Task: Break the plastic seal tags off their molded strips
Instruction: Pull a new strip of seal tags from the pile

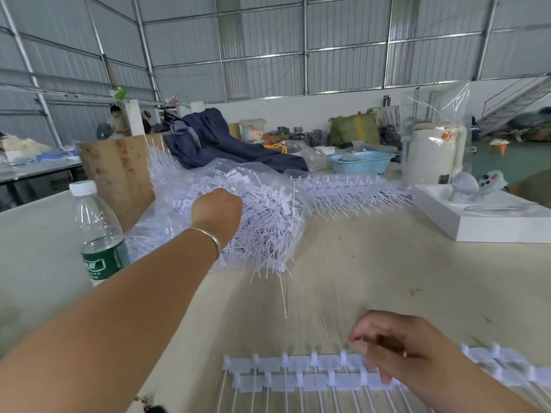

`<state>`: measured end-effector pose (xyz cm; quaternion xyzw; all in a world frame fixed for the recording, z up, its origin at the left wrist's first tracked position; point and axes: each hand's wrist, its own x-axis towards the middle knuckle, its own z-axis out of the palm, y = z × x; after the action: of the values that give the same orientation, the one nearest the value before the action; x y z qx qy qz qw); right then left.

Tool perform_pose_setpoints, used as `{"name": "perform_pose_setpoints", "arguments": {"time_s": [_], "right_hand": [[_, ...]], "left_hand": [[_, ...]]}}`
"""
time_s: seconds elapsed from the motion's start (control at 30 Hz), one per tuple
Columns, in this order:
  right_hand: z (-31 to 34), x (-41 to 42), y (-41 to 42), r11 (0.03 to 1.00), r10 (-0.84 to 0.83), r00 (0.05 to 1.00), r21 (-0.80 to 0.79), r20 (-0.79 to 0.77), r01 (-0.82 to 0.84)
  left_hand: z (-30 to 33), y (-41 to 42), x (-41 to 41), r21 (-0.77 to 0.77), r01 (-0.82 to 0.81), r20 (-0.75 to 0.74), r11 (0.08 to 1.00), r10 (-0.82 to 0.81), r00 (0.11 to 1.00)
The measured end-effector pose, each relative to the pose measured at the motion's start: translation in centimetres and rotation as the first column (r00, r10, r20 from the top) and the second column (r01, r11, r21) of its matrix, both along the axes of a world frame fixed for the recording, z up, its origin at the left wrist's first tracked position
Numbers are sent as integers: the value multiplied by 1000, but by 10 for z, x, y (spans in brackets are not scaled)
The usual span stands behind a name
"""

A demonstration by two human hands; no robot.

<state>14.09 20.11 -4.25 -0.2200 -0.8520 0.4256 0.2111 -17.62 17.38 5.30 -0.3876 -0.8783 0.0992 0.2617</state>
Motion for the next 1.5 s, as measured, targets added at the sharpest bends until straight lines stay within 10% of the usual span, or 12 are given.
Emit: {"name": "perform_pose_setpoints", "arguments": {"time_s": [0.87, 1.17, 1.3, 1.5], "right_hand": [[0, 1, 6, 998, 15, 1000, 64, -23, -13], [-1, 13, 19, 953, -52, 955, 301, 291, -40], [-1, 12, 18, 911, -145, 893, 409, 426, -47], [-7, 12, 26, 828, -201, 893, 557, 402, -64]], "left_hand": [[15, 26, -55, -13, -182, 76, 983, 183, 980], [26, 14, 27, 161, 161, 58, 974, -172, 983], [-25, -12, 80, 367, 419, 398, 831, -547, 737], [-95, -35, 127, 383, 500, 727, 776, -588, 355]]}}
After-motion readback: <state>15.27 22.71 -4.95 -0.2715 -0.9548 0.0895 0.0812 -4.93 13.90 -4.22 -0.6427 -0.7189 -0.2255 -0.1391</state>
